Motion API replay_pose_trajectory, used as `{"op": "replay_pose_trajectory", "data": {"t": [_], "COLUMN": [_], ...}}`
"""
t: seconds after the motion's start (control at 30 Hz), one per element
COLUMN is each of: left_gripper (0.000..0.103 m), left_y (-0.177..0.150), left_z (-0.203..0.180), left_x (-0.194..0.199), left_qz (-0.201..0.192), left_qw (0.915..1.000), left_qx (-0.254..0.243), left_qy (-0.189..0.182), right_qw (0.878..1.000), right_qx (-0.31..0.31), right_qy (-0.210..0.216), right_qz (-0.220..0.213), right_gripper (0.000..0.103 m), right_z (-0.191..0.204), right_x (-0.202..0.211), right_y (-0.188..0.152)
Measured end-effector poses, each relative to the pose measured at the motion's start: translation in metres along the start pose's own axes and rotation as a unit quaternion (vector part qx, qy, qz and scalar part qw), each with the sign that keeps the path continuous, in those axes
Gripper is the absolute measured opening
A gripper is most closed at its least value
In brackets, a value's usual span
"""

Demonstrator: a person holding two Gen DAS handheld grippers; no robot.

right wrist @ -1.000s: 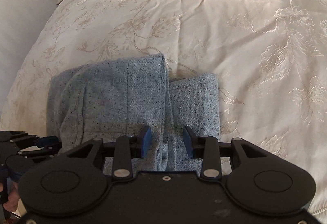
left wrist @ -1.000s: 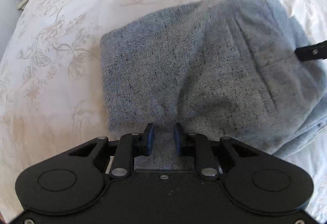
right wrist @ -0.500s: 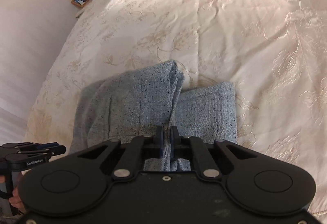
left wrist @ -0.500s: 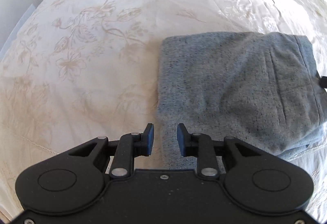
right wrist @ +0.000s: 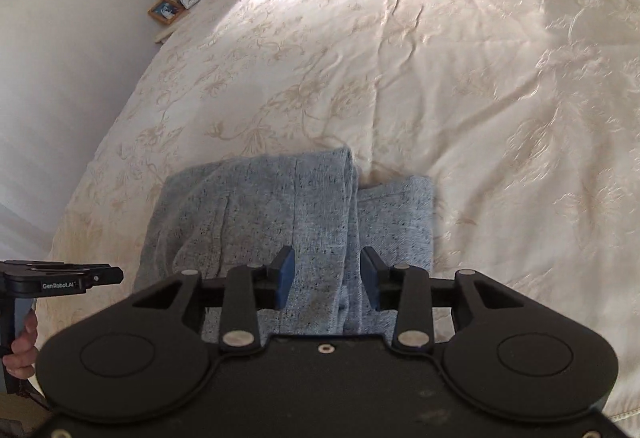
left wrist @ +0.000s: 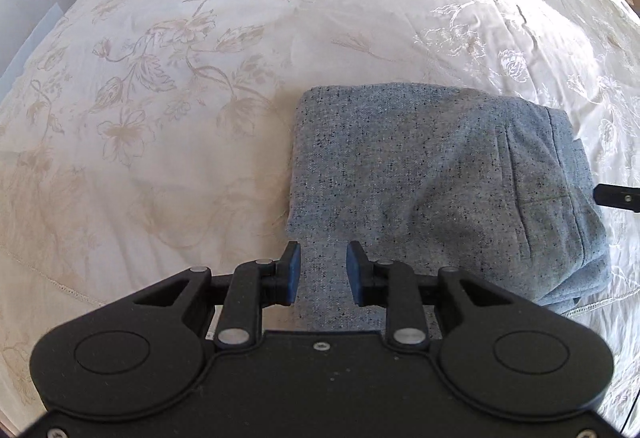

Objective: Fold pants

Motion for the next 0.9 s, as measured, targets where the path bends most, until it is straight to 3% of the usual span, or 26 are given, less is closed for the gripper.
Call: {"op": "replay_pose_trajectory", "data": {"t": [0.13, 0.37, 0.4, 0.43, 0.63, 0.77, 0.9], "left_gripper": [0.036, 0.036, 0.036, 0.036, 0.036, 0.043, 0.043], "left_y": [-0.001, -0.005, -0.006, -0.006, -0.004, 0.000, 0.002], "left_z": [0.000, 0.016, 0.018, 0.020, 0.020, 0.011, -0.002], "left_x": [0.004, 0.002, 0.001, 0.001, 0.008, 0.006, -0.008], "left_qz": [-0.003, 0.004, 0.005, 0.005, -0.003, -0.007, 0.009], "left_qw": [0.9999, 0.9998, 0.9997, 0.9997, 0.9995, 0.9995, 0.9997], "left_qx": [-0.013, 0.011, 0.015, 0.018, 0.030, 0.030, 0.016], "left_qy": [0.008, 0.016, 0.017, 0.018, 0.012, -0.006, -0.019], "right_qw": [0.999, 0.999, 0.999, 0.999, 0.993, 0.986, 0.988], "right_qx": [0.019, -0.022, -0.017, -0.013, 0.095, 0.099, 0.086], "right_qy": [-0.023, -0.010, 0.000, -0.003, -0.068, -0.134, -0.125], "right_qz": [0.041, 0.042, 0.046, 0.049, -0.019, -0.010, 0.007], "right_gripper": [0.040, 0.039, 0.031, 0.015, 0.005, 0.005, 0.011], "right_z": [-0.003, -0.008, -0.005, -0.002, 0.036, 0.019, -0.007], "right_x": [-0.034, -0.049, -0.049, -0.047, 0.013, 0.026, 0.006], "right_y": [-0.005, -0.002, -0.004, -0.005, 0.006, -0.007, -0.023]}}
Point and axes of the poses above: each gripper's, at about its wrist camera, not at the fingertips, and x roughly against the way its jaws point, z to its left, y to its top, the point moved 9 cm from there along -x, roughly the way its jaws point, and after that the axes turned 2 degrees about z, right-handed, at the moved point
